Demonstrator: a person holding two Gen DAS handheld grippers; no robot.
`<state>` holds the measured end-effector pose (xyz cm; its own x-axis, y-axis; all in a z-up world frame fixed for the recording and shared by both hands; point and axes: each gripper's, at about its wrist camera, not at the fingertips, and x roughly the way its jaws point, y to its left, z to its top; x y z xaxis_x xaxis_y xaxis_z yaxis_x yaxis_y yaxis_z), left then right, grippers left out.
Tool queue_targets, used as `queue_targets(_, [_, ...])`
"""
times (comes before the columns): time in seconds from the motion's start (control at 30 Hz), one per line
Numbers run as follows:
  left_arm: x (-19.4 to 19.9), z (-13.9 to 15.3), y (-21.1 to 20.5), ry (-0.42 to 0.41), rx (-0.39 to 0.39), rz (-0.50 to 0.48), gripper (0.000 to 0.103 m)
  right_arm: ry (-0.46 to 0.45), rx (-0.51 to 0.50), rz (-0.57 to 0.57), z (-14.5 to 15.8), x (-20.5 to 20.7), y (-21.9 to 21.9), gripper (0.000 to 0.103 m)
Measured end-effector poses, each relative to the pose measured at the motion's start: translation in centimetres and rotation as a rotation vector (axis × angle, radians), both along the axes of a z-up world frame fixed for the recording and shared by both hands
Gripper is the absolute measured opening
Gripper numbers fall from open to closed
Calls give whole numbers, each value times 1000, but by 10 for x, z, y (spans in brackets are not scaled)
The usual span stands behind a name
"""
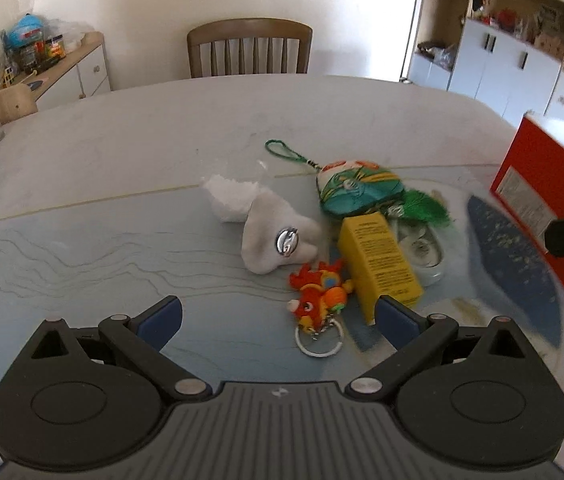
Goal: Organize objects
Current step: 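Withdraw both grippers from the shoebox back toward the table pile, then grasp the yellow printed box with the right gripper while the left grasps the red toy keychain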
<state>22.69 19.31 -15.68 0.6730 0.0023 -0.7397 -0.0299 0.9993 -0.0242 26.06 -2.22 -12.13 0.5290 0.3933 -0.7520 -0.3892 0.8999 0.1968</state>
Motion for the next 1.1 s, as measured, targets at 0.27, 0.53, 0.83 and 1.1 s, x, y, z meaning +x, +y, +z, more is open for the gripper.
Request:
queue_targets(0.27, [10, -15, -3, 1, 31, -20, 103, 8, -18, 58, -4, 9, 32, 81])
queue_targets(0.53, [11, -24, -13, -3, 42, -37, 102, 29, -54, 113, -14, 18, 69, 71])
queue_targets(0.83, [12, -23, -23, -31, 39, -67, 79, 85, -107, 156, -34, 34, 92, 48])
queue_targets(1.1, [14, -19, -27, -41, 35, -93, 52, 87, -146, 202, -39, 39, 106, 41])
